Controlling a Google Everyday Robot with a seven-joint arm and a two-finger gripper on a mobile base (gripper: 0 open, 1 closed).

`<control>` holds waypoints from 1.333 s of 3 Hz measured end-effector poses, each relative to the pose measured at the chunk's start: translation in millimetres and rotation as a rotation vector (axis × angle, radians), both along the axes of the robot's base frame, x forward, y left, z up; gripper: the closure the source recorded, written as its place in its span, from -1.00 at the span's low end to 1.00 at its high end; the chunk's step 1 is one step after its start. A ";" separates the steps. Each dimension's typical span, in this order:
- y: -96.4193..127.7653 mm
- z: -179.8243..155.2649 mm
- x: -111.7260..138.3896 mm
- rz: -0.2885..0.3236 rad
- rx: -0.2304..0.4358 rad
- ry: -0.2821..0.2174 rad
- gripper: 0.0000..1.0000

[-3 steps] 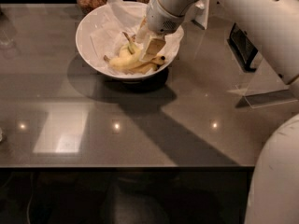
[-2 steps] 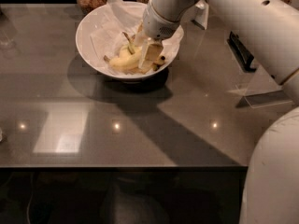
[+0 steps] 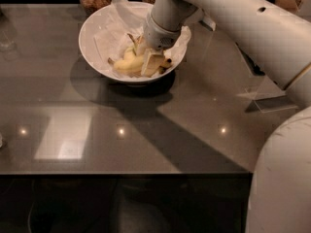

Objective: Pick banana from white bowl

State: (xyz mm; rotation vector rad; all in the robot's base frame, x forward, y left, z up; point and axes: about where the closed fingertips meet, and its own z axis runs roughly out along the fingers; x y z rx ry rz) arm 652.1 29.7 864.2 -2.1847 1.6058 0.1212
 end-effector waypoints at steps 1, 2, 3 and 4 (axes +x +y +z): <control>0.8 3.2 -3.1 0.011 -0.002 -0.046 0.58; -2.0 19.9 -6.9 0.013 0.002 -0.090 0.99; -15.9 47.3 -15.9 -0.002 0.014 -0.114 1.00; -43.0 74.0 -32.8 -0.005 0.066 -0.086 1.00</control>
Offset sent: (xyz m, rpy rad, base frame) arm -0.0112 -0.0080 0.0445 0.0097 -0.1483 0.0104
